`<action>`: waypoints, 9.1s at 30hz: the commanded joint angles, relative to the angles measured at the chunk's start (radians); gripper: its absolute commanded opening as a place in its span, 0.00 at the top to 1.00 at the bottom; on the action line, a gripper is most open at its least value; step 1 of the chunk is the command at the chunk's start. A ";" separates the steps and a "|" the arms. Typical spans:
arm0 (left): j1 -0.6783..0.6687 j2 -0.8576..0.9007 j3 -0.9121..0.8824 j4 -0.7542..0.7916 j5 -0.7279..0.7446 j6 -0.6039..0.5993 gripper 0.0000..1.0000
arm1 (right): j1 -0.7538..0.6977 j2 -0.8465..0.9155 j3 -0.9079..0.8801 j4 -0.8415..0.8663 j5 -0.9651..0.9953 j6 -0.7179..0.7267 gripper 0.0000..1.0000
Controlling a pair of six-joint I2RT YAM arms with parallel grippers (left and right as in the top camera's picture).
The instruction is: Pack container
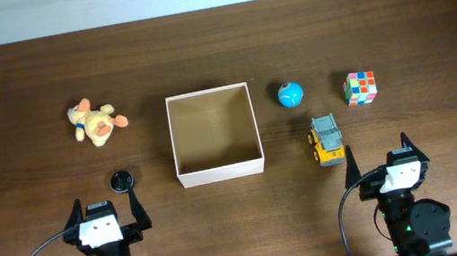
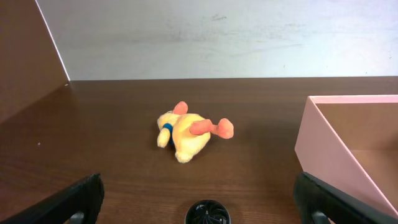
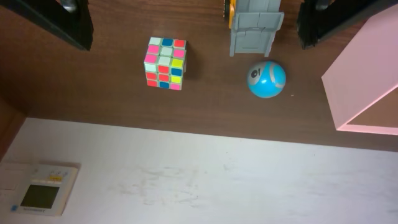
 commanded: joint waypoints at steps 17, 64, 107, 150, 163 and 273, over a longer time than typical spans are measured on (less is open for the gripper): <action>0.001 -0.005 -0.005 0.000 0.010 -0.006 0.01 | -0.008 -0.007 -0.010 -0.001 0.004 0.006 0.01; 0.001 -0.005 -0.005 0.000 0.010 -0.006 0.01 | -0.008 -0.007 0.010 0.008 -0.011 0.095 0.01; 0.001 -0.005 -0.005 0.000 0.010 -0.006 0.01 | -0.083 1.293 1.277 -0.720 -0.064 0.151 0.01; 0.001 -0.005 -0.005 0.000 0.010 -0.006 0.01 | -0.247 1.788 1.668 -1.053 -0.090 -0.040 0.01; 0.001 -0.005 -0.005 0.000 0.010 -0.006 0.01 | -0.235 1.923 1.667 -0.945 -0.105 -0.017 0.01; 0.001 -0.005 -0.005 0.000 0.010 -0.006 0.01 | -0.229 2.126 1.610 -0.838 -0.180 -0.127 0.17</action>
